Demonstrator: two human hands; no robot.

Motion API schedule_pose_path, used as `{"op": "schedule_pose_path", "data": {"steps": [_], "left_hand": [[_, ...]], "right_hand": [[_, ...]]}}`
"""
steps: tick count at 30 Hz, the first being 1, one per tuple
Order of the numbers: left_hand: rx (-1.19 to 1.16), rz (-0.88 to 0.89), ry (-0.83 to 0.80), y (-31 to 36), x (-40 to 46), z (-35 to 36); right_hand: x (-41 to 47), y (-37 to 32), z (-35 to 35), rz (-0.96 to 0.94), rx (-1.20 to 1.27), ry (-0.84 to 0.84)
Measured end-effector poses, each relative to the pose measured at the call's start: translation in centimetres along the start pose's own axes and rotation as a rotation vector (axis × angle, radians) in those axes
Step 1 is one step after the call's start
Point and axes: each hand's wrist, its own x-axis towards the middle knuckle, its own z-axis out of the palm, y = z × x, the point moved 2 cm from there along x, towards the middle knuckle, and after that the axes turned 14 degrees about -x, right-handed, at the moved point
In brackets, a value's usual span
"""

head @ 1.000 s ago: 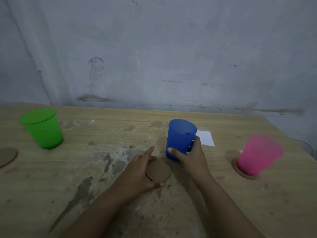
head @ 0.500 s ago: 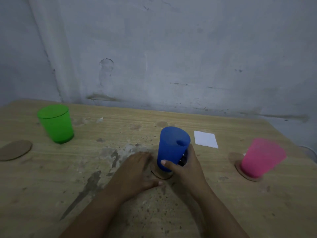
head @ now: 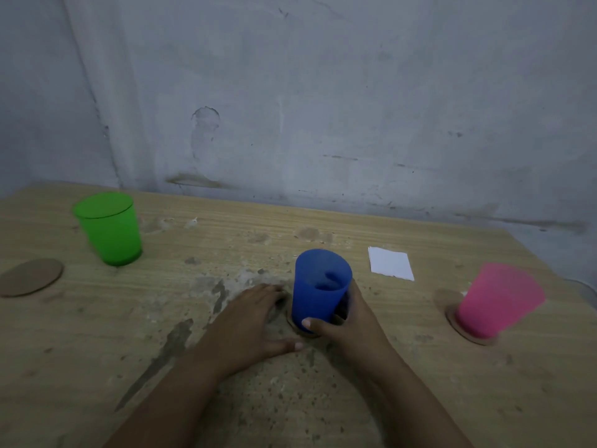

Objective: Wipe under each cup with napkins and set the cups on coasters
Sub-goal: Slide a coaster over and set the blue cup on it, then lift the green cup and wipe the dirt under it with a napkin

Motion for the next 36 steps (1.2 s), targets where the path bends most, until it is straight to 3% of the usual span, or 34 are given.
{"op": "schedule_pose_path", "data": {"steps": [3, 5, 10, 12, 15, 17, 25, 31, 36], "left_hand": [[-0.025, 0.004, -0.005, -0.1, -0.1, 0.1], [-0.043, 0.007, -0.012, -0.1, 0.0, 0.0], [-0.075, 0.001, -0.007, 0.0, 0.0, -0.1], [-0.106, -0.008, -0.004, 0.1, 0.0, -0.1], [-0.124, -0.03, -0.01, 0.1, 0.0, -0.2], [-0.143, -0.047, -0.018, 0.1, 0.0, -0.2], [-0.187, -0.112, -0.036, 0.5, -0.6, -0.6], [-0.251, -0.154, 0.04, 0.3, -2.1, -1.3], [-0.264, -0.147, 0.176, 1.2, -4.5, -2.3]], "right_hand": [[0.2, -0.4, -1.5, -0.045, -0.077, -0.166], [1.0, 0.0, -3.7, -0.09, -0.176, -0.186], [5.3, 3.8, -8.3, 0.056, -0.545, 0.162], [6.9, 5.5, -8.8, 0.097, -0.742, 0.227], [8.0, 7.3, -8.3, 0.233, -1.042, 0.088], [8.0, 7.8, -7.5, 0.3, -1.11, -0.01], [6.6, 6.5, -6.8, 0.275, -0.923, 0.137], [1.8, 2.5, -7.9, 0.208, -0.568, 0.435], [-2.9, -0.7, -8.3, 0.13, -0.398, 0.36]]}}
